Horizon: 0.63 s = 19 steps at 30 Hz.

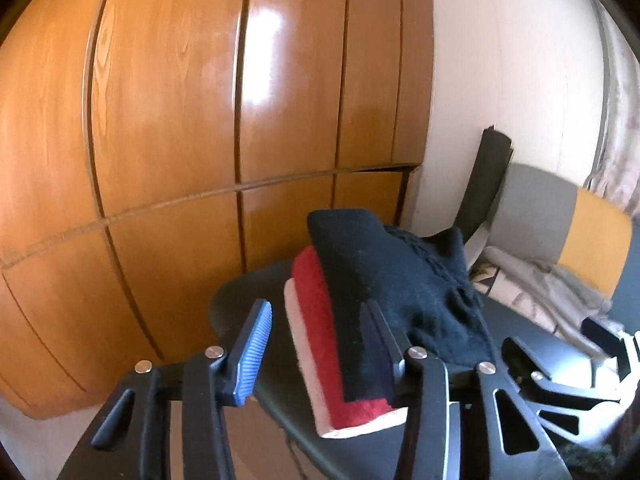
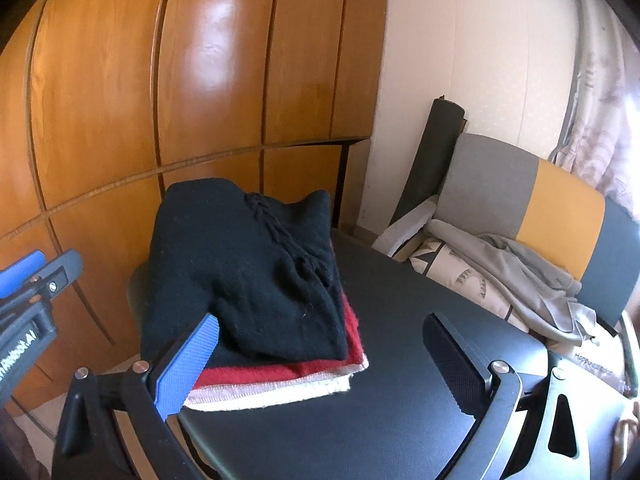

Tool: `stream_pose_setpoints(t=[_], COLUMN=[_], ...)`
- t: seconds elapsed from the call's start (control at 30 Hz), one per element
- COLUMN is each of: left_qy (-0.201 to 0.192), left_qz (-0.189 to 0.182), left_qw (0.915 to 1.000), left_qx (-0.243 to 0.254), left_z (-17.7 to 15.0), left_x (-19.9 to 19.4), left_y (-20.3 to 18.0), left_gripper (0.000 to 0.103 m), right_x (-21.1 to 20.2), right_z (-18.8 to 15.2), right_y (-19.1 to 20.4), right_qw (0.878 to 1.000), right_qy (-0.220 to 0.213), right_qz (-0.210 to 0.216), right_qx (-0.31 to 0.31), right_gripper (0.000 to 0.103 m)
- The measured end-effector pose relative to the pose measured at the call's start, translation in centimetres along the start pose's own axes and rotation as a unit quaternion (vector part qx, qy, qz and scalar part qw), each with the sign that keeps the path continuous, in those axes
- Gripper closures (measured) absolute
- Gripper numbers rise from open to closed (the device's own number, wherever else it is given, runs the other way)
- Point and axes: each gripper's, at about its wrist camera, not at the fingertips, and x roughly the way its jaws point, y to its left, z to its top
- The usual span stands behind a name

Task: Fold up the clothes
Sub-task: 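Open both grippers and withdraw them from the stacked sweater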

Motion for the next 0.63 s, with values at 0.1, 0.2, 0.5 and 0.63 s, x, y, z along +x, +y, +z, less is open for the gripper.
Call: stream_pose_setpoints(t=[0.1,0.2,0.5,0.63], left_qy=[0.002,0.011,0.039,0.023], left_qz=[0.019,0.016,-0.019,-0.006], left_qw=[0.9998,0.9998,0.9988,0.9996], left_qx=[0.007,0.006,-0.021,-0.012], left_z=[-0.2,-0.5,-1.1,-1.1], left_x=[0.3,0.7,2.0,1.7], left_y=[-0.2,-0.3,0.2,-0.1], left_gripper=[0.058,0.058,0.058,0.058], right_x=[0.2,0.3,0.5,0.7], right_z=[0.0,0.1,-0.1,-0.1], right_y=[0.1,0.3,0.2,0.1], right_qw=[1.000,1.000,1.000,1.000], right_qy=[0.003,0.003,0.007,0.008], right_qz=[0.001,0.001,-0.002,-0.001], right_qx=[0.000,-0.002,-0.007,-0.005], right_gripper=[0.000,0.000,0.000,0.000])
